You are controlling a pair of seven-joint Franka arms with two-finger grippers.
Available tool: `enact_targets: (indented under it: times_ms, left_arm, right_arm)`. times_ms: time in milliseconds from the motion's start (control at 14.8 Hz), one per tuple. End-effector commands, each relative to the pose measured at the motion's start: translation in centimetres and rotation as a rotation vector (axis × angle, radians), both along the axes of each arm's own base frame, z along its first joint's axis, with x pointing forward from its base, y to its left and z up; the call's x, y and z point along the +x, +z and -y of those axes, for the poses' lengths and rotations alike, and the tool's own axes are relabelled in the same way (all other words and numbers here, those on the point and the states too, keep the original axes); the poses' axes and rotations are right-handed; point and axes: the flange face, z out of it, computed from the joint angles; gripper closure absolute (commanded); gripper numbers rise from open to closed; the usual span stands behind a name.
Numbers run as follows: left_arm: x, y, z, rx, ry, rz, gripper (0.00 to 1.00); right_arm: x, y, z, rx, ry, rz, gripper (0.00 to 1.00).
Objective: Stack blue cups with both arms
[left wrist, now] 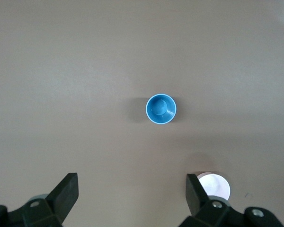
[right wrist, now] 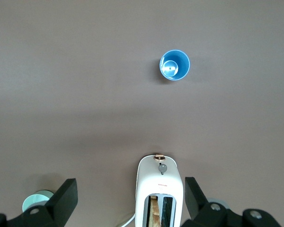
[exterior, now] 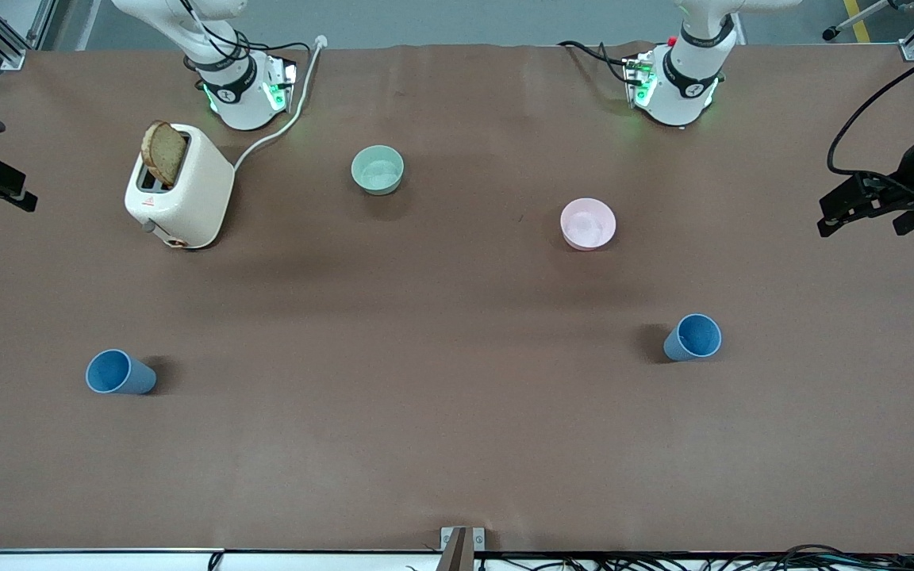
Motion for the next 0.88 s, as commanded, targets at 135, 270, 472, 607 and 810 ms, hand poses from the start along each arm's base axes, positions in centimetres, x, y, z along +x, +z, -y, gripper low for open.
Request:
enact_targets:
  times_ms: [135,270,472,607,810]
  left_arm:
    - [-0.3,0.6,0.0,0.006,-0.007,0.013,0.0]
    - [-0.2,0.5,0.3,0.016,-0.011,0.012,0.0]
    - [-0.2,0.2,0.2,0.009,0.007,0.002,0.0]
    - [-0.1,-0.2,0.0,0.01,0.007,-0.007,0.0]
    - [0.7,-1.7,0.2,0.001,-0.001,-0.034,0.0]
  right_arm:
    - [-0.4,0.1,0.1,0.0,0.008,-0.006,0.0]
    - [-0.5,0.2,0.2,0.0,0.007,-0.006,0.0]
    - [-0.5,-0.1,0.6,0.0,-0.015,-0.011,0.0]
    - [-0.5,0.0,1.1,0.0,-0.013,-0.003,0.0]
    - [0.1,-0.2,2.0,-0.005,-0.025,0.025,0.0]
